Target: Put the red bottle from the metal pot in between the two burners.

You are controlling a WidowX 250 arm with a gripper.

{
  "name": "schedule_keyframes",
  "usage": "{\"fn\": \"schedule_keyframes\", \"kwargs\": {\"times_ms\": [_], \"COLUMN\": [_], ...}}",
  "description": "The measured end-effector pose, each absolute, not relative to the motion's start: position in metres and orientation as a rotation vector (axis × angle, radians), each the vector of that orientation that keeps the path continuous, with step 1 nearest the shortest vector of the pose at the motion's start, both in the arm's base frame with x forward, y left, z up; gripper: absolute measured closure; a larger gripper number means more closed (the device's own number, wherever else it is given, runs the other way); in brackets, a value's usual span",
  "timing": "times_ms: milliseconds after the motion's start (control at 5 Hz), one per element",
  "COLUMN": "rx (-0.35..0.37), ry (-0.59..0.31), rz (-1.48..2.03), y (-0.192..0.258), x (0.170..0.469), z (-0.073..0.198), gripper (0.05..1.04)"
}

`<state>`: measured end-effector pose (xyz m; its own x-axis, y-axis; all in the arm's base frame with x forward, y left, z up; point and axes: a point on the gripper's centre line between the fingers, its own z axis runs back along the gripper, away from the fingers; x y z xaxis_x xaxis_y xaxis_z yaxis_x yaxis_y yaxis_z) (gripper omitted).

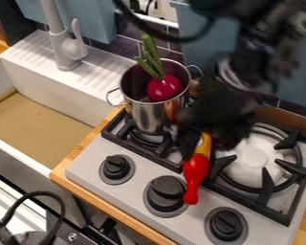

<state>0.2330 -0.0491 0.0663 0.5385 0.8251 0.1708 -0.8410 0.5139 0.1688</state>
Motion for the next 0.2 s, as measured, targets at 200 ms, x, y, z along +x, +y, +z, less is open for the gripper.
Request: {"fn": "schedule_keyframes", "kwargs": {"times_ms": [200], "rx": [0.112], "ry": [-0.043], "rz": [0.908], "y": [-0.0365], "x": [0.2371], "z": [0.0717], "gripper": [0.084]}}
